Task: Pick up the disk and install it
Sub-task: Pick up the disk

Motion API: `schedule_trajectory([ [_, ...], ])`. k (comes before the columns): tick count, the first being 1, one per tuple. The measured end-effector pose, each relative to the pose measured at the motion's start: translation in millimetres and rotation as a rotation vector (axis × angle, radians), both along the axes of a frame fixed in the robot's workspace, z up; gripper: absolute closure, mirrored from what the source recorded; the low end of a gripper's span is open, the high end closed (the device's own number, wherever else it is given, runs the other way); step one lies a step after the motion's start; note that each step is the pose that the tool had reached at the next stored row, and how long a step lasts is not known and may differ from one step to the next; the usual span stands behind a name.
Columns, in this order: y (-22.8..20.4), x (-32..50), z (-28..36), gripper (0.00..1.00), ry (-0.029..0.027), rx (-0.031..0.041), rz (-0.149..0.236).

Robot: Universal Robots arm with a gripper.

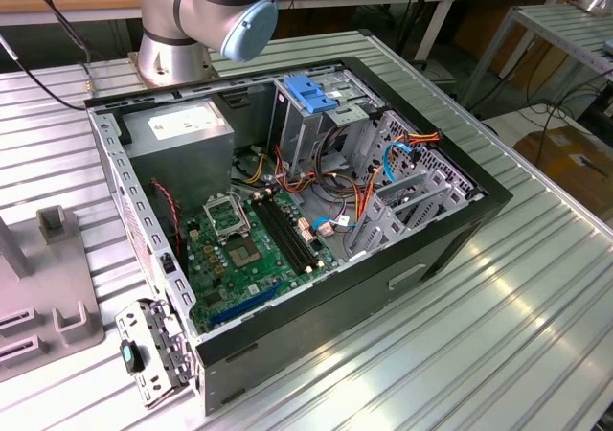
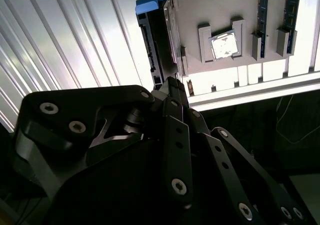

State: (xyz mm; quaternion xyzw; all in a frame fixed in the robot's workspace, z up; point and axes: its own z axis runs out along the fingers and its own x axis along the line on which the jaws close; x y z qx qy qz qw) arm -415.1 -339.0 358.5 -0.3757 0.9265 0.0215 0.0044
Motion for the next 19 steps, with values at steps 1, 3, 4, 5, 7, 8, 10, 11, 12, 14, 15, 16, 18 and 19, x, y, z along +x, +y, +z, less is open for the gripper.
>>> schedule_trajectory([
  [1, 0.0, 0.0, 0.0, 0.89, -0.0001, 0.0000, 0.004],
  [3, 0.0, 0.0, 0.0, 0.89, 0.0000, 0.0000, 0.022],
  [4, 0.0, 0.0, 0.0, 0.89, 0.0000, 0.0000, 0.034],
  [5, 0.0, 0.0, 0.0, 0.89, 0.0000, 0.0000, 0.043],
  [7, 0.0, 0.0, 0.0, 0.89, 0.0000, 0.0000, 0.073],
  [8, 0.0, 0.0, 0.0, 0.89, 0.0000, 0.0000, 0.077],
  [10, 0.0, 0.0, 0.0, 0.89, 0.0000, 0.0000, 0.078],
  [11, 0.0, 0.0, 0.0, 0.89, 0.0000, 0.0000, 0.078],
  [12, 0.0, 0.0, 0.0, 0.89, 0.0000, 0.0000, 0.078],
  [14, 0.0, 0.0, -0.1, 0.89, 0.0000, 0.0001, 0.079],
  [15, 0.0, 0.0, 0.0, 0.89, 0.0000, 0.0000, 0.083],
  [16, 0.0, 0.0, -0.1, 0.89, -0.0001, 0.0000, 0.088],
  [18, 0.1, 0.0, -0.1, 0.89, -0.0001, 0.0001, 0.103],
  [19, 0.0, 0.0, -0.1, 0.89, -0.0002, 0.0001, 0.111],
])
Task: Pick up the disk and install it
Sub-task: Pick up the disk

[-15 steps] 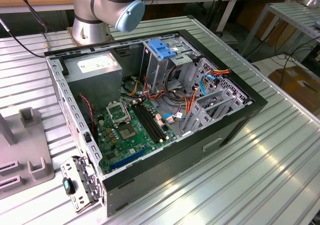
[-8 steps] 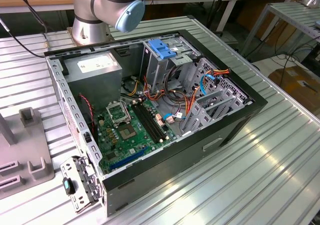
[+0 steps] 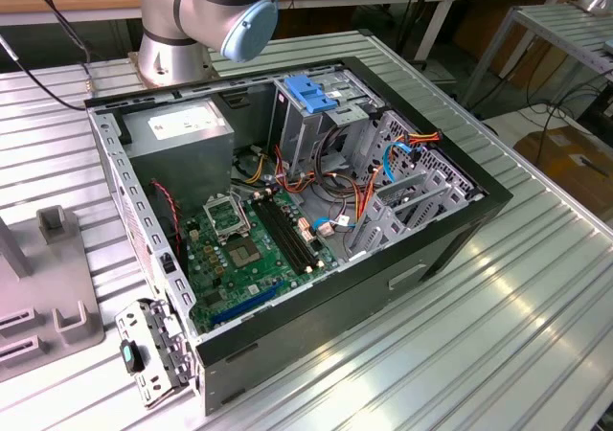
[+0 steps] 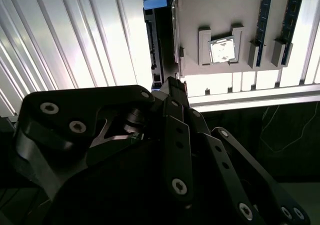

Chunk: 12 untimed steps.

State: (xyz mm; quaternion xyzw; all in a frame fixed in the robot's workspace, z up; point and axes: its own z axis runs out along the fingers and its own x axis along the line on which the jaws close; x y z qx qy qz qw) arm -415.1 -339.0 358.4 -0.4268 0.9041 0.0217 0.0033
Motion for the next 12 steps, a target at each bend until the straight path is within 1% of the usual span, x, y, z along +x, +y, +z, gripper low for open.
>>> schedule_trajectory([
  [1, 0.0, 0.0, 0.0, 0.89, 0.0000, 0.0000, 0.013],
  [6, 0.0, 0.0, 0.0, 0.89, -0.0004, 0.0000, 0.055],
  [12, 0.1, 0.0, 0.0, 0.89, -0.0004, 0.0000, 0.058],
])
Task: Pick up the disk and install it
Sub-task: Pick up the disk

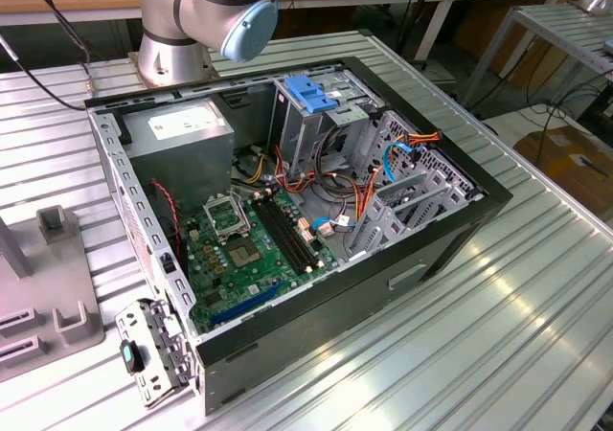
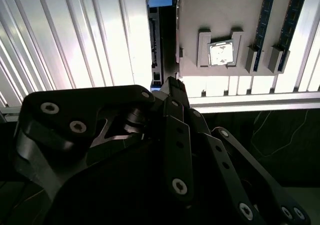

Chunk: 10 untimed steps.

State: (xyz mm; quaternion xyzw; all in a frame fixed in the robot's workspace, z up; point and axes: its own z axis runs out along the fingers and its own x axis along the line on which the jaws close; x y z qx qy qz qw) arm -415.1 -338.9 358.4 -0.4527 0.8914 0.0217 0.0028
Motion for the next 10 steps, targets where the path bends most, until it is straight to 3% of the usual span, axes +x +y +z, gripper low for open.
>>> schedule_trajectory([
  [6, 0.0, 0.0, 0.0, 0.89, 0.0000, 0.0000, 0.004],
  [10, 0.0, 0.0, -0.1, 0.89, 0.0000, 0.0001, 0.040],
])
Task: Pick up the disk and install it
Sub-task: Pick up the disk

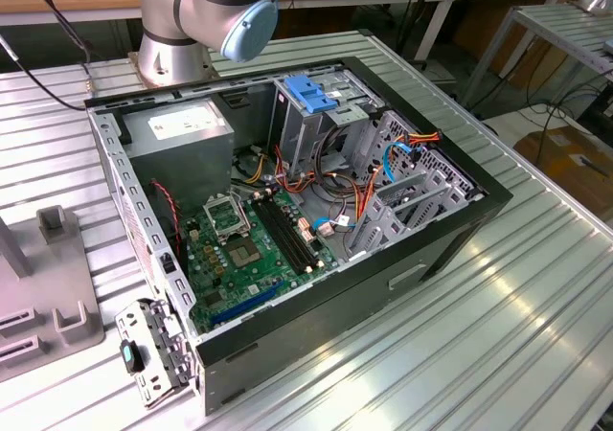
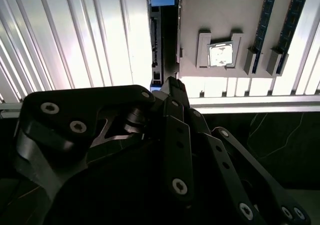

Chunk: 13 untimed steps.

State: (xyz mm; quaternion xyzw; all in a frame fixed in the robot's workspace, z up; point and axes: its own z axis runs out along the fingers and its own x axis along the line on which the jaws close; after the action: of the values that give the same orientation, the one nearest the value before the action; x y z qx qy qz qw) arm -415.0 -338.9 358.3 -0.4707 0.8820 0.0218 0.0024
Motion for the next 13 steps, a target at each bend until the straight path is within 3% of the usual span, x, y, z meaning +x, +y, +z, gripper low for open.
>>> schedule_trajectory([
  [4, 0.0, 0.0, -0.5, 0.89, -0.0001, 0.0000, 0.051],
  [9, 0.0, 0.0, -1.3, 0.89, -0.0004, 0.0001, 0.151],
  [13, 0.0, 0.0, -1.4, 0.89, -0.0004, 0.0000, 0.170],
])
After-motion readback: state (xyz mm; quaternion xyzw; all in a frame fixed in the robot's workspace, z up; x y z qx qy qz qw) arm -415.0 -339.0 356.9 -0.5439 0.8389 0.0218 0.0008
